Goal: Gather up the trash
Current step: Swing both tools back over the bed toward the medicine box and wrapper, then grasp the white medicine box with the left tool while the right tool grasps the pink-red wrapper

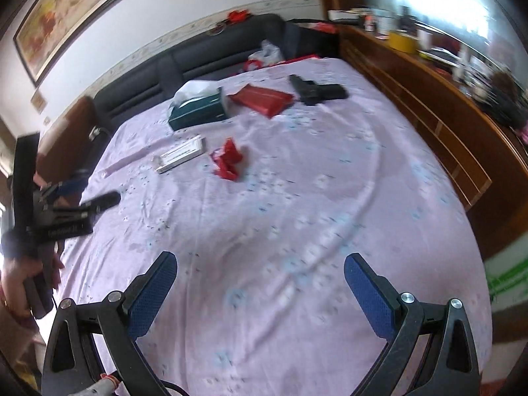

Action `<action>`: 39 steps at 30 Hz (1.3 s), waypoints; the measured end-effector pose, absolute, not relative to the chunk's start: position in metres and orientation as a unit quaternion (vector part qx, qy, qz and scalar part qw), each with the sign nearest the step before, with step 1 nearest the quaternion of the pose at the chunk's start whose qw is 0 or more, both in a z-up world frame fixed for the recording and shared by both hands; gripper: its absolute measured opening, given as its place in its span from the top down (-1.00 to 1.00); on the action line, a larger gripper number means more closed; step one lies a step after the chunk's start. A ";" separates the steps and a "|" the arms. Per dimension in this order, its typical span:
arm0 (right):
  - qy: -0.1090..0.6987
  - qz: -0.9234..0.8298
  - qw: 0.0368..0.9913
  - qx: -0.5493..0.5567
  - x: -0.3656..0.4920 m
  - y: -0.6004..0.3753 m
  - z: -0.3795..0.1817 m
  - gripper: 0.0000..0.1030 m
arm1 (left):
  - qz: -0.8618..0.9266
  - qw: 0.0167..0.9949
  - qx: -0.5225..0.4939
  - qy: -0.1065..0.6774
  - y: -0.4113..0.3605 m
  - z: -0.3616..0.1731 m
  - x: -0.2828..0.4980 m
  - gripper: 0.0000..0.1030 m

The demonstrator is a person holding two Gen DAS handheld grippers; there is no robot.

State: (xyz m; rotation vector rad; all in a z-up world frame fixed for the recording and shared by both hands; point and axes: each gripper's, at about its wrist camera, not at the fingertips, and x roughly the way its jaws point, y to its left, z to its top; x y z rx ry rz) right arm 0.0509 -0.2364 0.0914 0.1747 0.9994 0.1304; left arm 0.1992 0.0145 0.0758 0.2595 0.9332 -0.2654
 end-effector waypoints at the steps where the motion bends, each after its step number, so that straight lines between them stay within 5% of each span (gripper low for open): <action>1: 0.480 0.070 0.871 0.081 0.063 -0.228 0.089 -0.99 | -0.136 0.875 0.121 0.449 0.019 0.073 0.209 -0.99; 17: 0.513 0.125 0.847 0.058 0.203 -0.156 0.029 -0.61 | -0.219 0.829 0.137 0.497 0.036 0.005 0.342 -0.99; 28: 0.542 0.114 0.830 0.066 0.244 -0.146 -0.008 -0.56 | -0.248 0.793 0.188 0.523 0.019 -0.044 0.372 -1.00; 32: 0.555 0.106 0.823 0.051 0.254 -0.145 -0.019 0.19 | -0.236 0.804 0.148 0.525 0.030 -0.045 0.374 -0.86; 33: 0.555 0.104 0.824 0.049 0.254 -0.145 -0.020 0.23 | -0.232 0.809 0.143 0.520 0.032 -0.043 0.371 -0.73; 34: 0.553 0.105 0.825 0.051 0.254 -0.147 -0.019 0.26 | -0.228 0.815 0.139 0.514 0.034 -0.040 0.369 -0.36; 36: 0.550 0.104 0.827 0.051 0.251 -0.149 -0.016 0.59 | -0.219 0.817 0.120 0.519 0.037 -0.036 0.365 -0.25; 39: 0.549 0.104 0.828 0.056 0.244 -0.153 -0.010 0.60 | -0.209 0.818 0.093 0.528 0.040 -0.033 0.350 -0.20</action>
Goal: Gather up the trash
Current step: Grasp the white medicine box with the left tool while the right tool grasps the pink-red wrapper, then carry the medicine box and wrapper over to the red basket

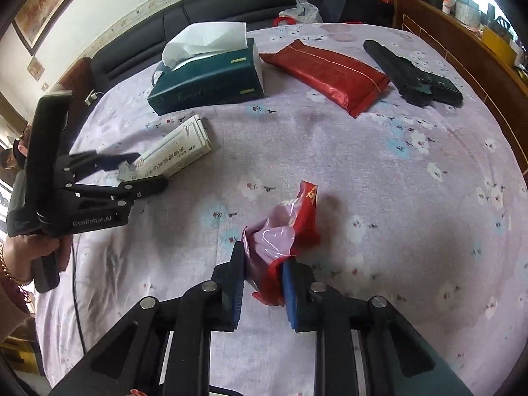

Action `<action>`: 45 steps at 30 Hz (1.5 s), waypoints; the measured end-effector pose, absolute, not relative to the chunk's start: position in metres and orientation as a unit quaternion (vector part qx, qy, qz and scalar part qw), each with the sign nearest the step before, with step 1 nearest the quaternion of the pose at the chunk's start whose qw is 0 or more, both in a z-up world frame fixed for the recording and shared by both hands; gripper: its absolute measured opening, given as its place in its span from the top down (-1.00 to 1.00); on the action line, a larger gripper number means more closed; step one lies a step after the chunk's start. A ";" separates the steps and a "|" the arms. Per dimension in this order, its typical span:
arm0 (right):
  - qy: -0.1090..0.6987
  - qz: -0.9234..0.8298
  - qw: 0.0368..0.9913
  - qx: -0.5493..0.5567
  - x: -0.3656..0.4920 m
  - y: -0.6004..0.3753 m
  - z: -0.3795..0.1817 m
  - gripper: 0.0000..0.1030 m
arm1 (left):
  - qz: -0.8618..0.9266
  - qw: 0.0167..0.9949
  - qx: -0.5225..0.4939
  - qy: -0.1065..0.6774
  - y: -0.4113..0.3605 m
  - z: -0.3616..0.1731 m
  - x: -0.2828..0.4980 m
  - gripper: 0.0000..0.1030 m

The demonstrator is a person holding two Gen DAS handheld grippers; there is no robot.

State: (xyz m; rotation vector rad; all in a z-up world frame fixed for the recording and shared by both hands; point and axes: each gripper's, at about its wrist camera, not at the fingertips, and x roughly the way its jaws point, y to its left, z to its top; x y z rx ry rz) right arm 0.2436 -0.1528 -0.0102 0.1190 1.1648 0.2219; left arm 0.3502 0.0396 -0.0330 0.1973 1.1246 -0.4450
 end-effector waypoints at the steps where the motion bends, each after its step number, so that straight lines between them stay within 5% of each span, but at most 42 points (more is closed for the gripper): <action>1: 0.548 0.105 0.828 0.057 0.239 -0.154 -0.007 0.60 | -0.208 0.819 0.087 0.528 0.040 -0.031 0.344 -0.20; 10: 0.532 0.106 0.837 0.073 0.162 -0.184 0.023 0.60 | -0.176 0.842 0.065 0.506 0.014 -0.001 0.247 -0.20; 24: 0.516 -0.007 0.846 0.135 -0.026 -0.295 0.055 0.59 | -0.292 0.829 0.139 0.455 -0.141 0.035 0.089 -0.20; 45: 0.470 -0.130 0.848 0.209 -0.181 -0.401 0.086 0.59 | -0.389 0.798 0.185 0.421 -0.268 0.059 0.000 -0.20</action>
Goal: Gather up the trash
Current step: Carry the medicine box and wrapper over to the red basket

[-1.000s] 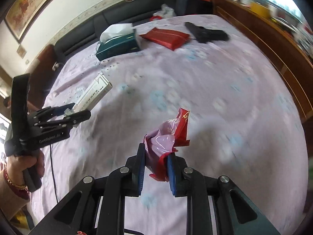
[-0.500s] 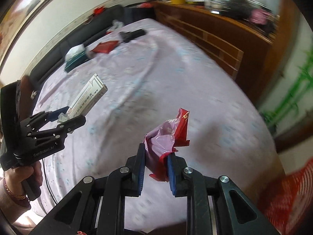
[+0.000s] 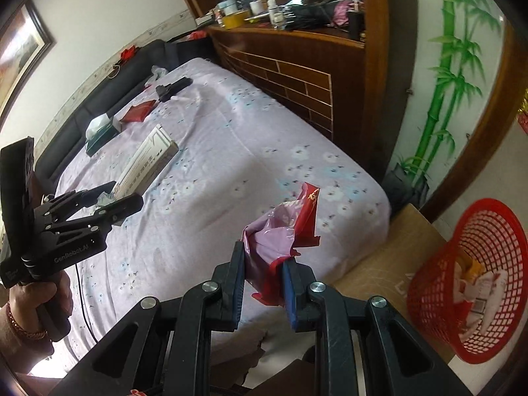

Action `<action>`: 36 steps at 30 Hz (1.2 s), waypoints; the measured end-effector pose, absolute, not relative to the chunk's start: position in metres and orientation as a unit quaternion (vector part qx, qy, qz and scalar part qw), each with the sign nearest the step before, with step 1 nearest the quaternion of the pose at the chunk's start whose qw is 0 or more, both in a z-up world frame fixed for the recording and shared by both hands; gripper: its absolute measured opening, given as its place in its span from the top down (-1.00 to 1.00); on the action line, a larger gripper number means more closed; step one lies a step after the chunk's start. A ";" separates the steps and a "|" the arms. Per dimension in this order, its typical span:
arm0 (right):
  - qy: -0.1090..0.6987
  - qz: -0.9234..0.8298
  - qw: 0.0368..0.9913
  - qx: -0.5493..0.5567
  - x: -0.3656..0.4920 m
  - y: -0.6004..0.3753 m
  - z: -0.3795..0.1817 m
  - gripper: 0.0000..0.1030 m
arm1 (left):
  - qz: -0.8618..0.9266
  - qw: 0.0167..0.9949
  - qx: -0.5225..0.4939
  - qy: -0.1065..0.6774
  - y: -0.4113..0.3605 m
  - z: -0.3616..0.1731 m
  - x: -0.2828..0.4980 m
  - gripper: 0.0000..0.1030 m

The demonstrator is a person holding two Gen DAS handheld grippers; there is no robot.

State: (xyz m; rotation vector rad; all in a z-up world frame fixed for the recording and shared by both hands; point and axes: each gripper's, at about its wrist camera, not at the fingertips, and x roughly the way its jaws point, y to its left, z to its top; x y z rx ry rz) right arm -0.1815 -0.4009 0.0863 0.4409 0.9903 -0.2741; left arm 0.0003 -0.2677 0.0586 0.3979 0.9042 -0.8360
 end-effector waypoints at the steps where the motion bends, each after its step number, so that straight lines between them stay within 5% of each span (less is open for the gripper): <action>1: 0.469 -0.131 0.848 0.211 -0.185 -0.403 0.086 0.59 | -0.392 0.797 0.186 0.419 -0.272 0.059 -0.003 -0.20; 36: 0.425 -0.216 0.843 0.248 -0.273 -0.453 0.106 0.59 | -0.451 0.778 0.221 0.378 -0.343 0.073 -0.062 -0.20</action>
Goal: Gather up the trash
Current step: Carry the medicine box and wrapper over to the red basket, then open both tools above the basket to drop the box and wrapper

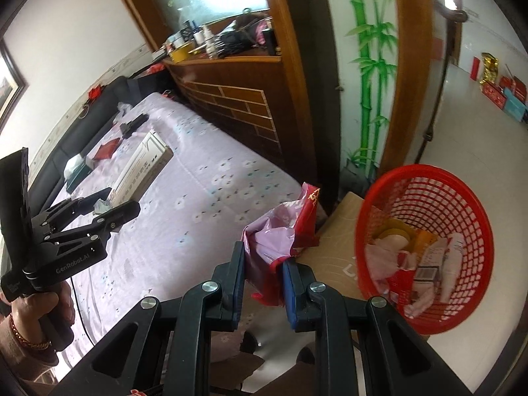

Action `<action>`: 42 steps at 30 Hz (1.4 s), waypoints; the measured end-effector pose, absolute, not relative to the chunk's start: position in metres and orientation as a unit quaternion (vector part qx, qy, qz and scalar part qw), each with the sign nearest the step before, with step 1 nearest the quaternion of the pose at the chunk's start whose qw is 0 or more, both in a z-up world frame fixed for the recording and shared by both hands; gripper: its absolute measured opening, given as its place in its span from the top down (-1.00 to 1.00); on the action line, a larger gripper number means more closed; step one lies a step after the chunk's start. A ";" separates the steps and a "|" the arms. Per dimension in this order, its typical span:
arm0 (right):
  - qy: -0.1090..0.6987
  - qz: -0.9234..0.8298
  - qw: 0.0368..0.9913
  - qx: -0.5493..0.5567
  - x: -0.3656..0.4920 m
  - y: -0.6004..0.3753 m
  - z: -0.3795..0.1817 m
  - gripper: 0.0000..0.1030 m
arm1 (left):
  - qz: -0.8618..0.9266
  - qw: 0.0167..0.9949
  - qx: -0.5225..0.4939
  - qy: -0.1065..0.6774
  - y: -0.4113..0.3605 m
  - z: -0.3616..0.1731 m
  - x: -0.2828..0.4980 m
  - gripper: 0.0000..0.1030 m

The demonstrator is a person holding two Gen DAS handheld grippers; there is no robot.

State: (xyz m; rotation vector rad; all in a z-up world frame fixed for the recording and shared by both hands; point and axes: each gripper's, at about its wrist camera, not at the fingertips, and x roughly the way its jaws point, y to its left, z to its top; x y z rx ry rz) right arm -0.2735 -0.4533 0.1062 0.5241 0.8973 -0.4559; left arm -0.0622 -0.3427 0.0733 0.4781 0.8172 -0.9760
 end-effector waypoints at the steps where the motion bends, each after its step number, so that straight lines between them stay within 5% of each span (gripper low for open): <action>1: 0.424 -0.219 0.843 0.250 -0.277 -0.455 0.107 0.59 | -0.454 0.776 0.222 0.377 -0.345 0.073 -0.065 -0.20; 42: 0.369 -0.389 0.788 0.303 -0.438 -0.529 0.127 0.59 | -0.596 0.653 0.278 0.375 -0.508 0.058 -0.197 -0.21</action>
